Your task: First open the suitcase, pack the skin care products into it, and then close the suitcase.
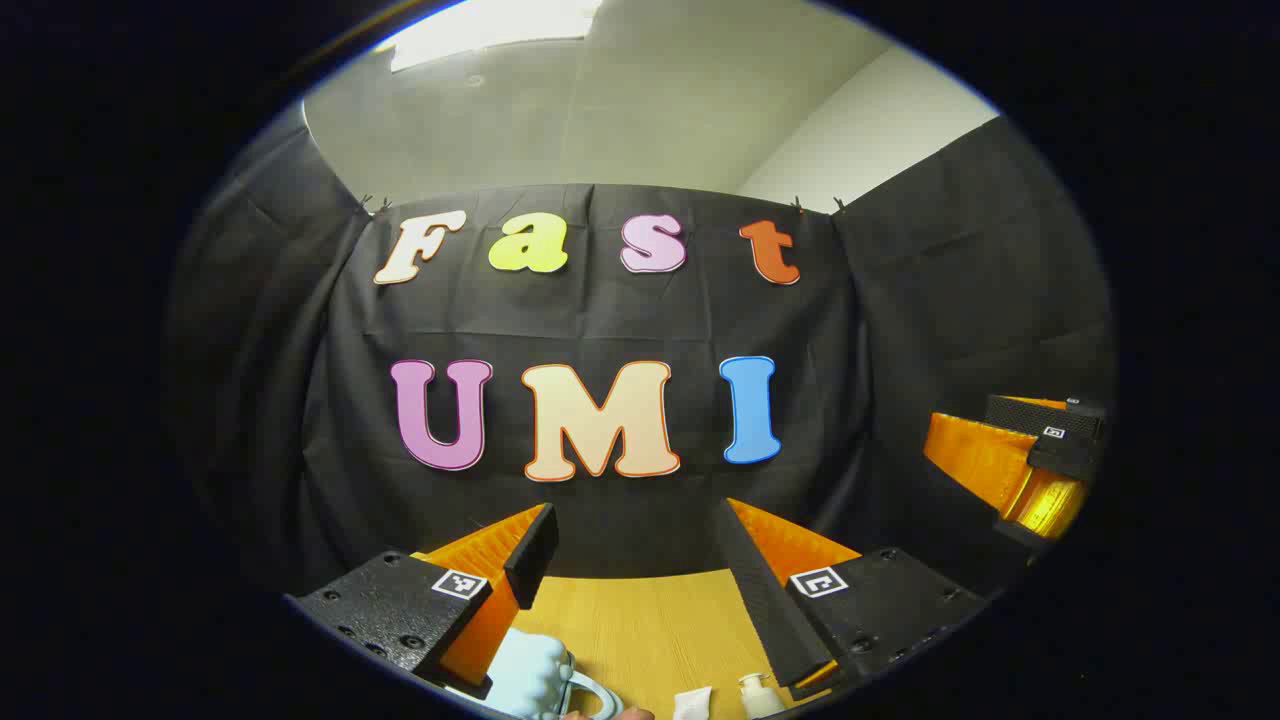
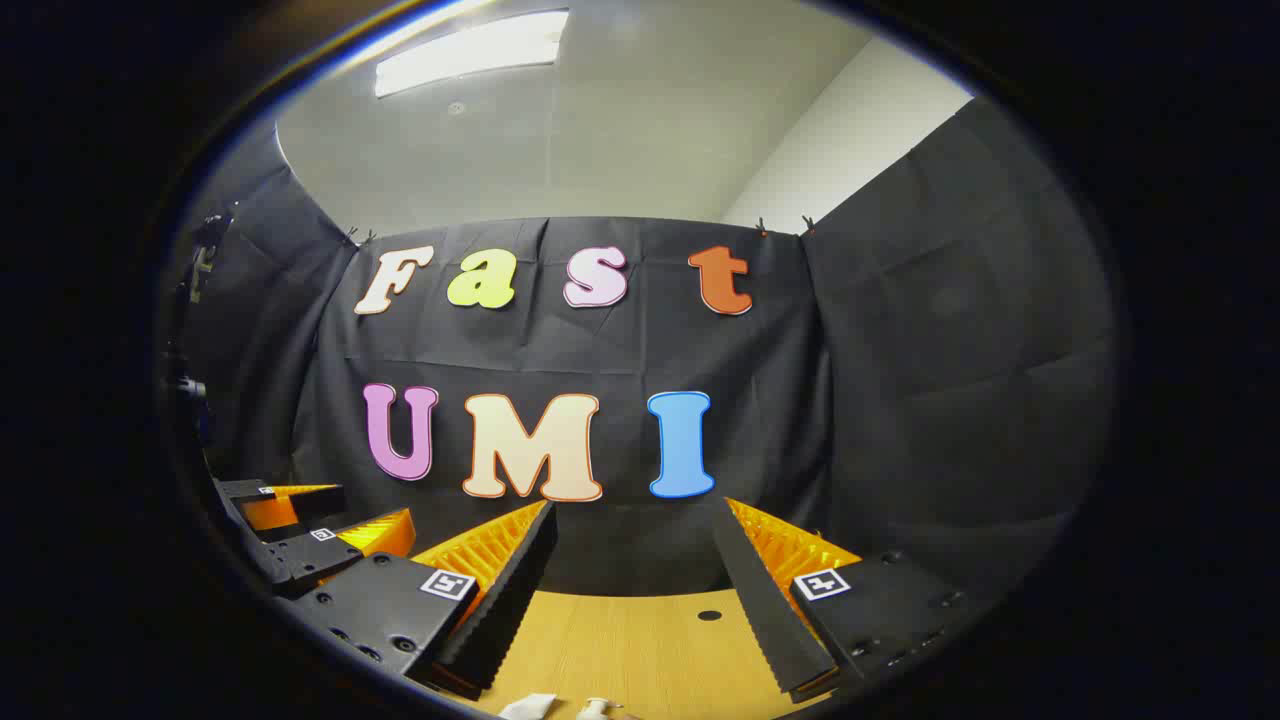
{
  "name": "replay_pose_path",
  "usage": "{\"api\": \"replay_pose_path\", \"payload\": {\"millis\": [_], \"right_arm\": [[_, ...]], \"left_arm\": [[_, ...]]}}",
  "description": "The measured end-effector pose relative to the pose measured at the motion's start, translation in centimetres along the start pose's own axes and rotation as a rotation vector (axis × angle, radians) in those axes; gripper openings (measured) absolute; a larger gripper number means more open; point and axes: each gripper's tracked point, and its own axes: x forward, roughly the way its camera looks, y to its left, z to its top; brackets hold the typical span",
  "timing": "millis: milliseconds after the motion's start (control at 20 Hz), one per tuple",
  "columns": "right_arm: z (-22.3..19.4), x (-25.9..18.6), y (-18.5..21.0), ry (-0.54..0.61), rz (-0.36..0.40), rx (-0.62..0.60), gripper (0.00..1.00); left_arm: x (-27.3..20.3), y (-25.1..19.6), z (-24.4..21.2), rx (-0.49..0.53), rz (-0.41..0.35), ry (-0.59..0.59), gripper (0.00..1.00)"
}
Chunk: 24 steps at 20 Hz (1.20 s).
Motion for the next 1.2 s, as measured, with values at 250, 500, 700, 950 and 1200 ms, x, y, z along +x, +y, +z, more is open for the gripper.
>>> {"api": "replay_pose_path", "payload": {"millis": [250, 500, 700, 950, 1200], "right_arm": [[0.3, -0.4, 0.8, -0.019, 0.027, 0.001, 0.99], [-1.2, 0.1, 1.9, 0.004, 0.063, 0.03, 0.99], [-2.9, 0.5, 2.4, 0.047, 0.084, 0.05, 1.0], [-4.1, 0.7, 2.2, 0.071, 0.101, 0.055, 1.0], [-6.0, 0.8, 1.0, 0.113, 0.124, 0.047, 0.99]], "left_arm": [[-0.6, 0.7, -0.3, 0.016, 0.032, -0.003, 0.94], [-0.9, 1.6, -0.8, 0.033, 0.053, 0.013, 0.94], [-0.9, 2.1, -2.2, 0.051, 0.065, 0.048, 0.94], [-1.1, 2.3, -5.2, 0.085, 0.088, 0.121, 0.95], [-1.1, 1.3, -10.2, 0.067, 0.081, 0.259, 0.97]]}}
